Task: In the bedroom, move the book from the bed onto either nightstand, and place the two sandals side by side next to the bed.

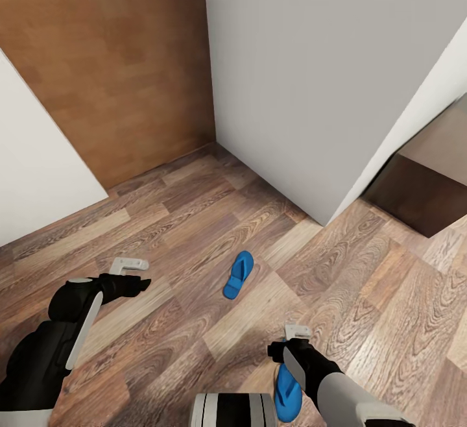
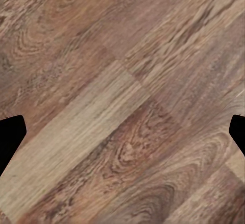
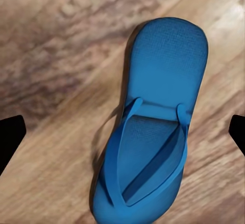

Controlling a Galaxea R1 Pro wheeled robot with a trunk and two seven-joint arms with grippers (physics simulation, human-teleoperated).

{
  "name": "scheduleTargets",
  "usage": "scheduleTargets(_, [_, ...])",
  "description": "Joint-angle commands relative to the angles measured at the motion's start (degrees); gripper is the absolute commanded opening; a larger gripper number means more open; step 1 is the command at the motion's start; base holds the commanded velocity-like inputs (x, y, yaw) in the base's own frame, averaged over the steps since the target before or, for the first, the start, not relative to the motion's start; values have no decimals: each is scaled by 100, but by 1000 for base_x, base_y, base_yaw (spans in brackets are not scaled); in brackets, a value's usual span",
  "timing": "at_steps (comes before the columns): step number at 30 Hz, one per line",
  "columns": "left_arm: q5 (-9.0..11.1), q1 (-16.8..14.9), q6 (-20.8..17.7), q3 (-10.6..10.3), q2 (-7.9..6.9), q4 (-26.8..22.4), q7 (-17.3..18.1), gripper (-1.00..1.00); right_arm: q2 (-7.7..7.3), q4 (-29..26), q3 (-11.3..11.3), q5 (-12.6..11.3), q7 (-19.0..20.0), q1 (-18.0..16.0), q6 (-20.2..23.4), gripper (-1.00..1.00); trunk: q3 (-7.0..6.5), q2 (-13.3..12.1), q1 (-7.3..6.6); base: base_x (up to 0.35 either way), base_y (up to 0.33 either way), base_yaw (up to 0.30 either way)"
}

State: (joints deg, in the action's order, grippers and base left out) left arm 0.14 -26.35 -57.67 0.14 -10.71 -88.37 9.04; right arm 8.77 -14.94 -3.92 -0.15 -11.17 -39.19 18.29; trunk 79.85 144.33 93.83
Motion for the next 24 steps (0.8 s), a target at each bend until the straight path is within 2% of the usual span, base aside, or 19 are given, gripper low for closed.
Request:
scheduleTargets(1, [-2, -3, -25, 2, -2, -4, 16, 100, 5, -11, -39, -2, -15, 0, 25, 100, 27, 3, 1, 0, 0, 0])
scheduleTargets(4, [-2, -2, -25, 2, -2, -4, 14, 100, 4, -12, -39, -2, -16, -1, 25, 100, 93, 7, 9, 0, 0, 0])
scheduleTargets(18, [-1, -2, -23, -2, 6, -4, 16, 100, -12, -18, -46, -3, -17, -6, 25, 100, 93, 7, 9, 0, 0, 0])
scheduleTargets(24, [-2, -2, -19, -5, 7, -4, 12, 100, -21, -18, -47, -3, -17, -24, 25, 100, 226, 15, 24, 0, 0, 0])
